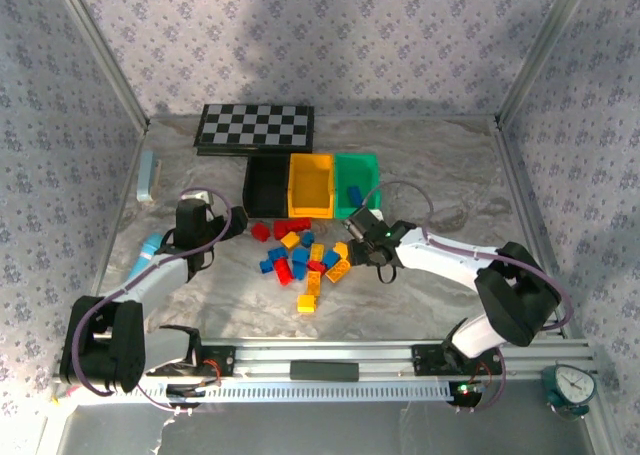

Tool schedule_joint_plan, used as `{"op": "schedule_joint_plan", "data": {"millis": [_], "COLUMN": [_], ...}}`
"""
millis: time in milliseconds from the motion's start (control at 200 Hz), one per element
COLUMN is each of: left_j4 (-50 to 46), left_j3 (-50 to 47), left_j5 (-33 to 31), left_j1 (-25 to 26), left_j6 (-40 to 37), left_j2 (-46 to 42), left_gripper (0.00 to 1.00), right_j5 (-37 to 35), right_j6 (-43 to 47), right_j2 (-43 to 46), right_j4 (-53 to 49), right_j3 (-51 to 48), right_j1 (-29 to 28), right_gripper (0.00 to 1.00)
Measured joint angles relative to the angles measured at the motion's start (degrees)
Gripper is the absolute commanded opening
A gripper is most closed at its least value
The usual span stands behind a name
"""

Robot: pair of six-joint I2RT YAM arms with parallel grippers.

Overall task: Sort the legos into containers by color
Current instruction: Pick up the lego from the center of the table.

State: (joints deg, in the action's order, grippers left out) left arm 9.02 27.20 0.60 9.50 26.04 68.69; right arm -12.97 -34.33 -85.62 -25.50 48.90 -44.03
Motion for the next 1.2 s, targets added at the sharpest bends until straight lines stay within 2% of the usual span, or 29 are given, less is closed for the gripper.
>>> {"op": "schedule_joint_plan", "data": {"millis": [655, 865, 1204], "left_j4": [-0.13, -0.46, -1.36], "left_j3": [0.04, 0.28, 1.53], "left_j5": [0.00, -0.24, -0.22], "left_j1": [0.00, 0.00, 0.00], "left_j6": [0.20, 0.20, 0.20], "left_j2": [0.13, 0.13, 1.60], "left_gripper": [1.00, 1.00, 1.00], "right_j5": [2.73, 3.43, 3.13], "right_j6": [-2.82, -3.43, -4.98], "right_j2": [-5.31, -7.39, -6.38], "right_j4": [4.79, 6.78, 7.87], "right_j3": [2.82, 4.31, 2.80], "right_j1": [2.23, 2.99, 2.62], "right_gripper": [0.53, 0.45, 0.45]}}
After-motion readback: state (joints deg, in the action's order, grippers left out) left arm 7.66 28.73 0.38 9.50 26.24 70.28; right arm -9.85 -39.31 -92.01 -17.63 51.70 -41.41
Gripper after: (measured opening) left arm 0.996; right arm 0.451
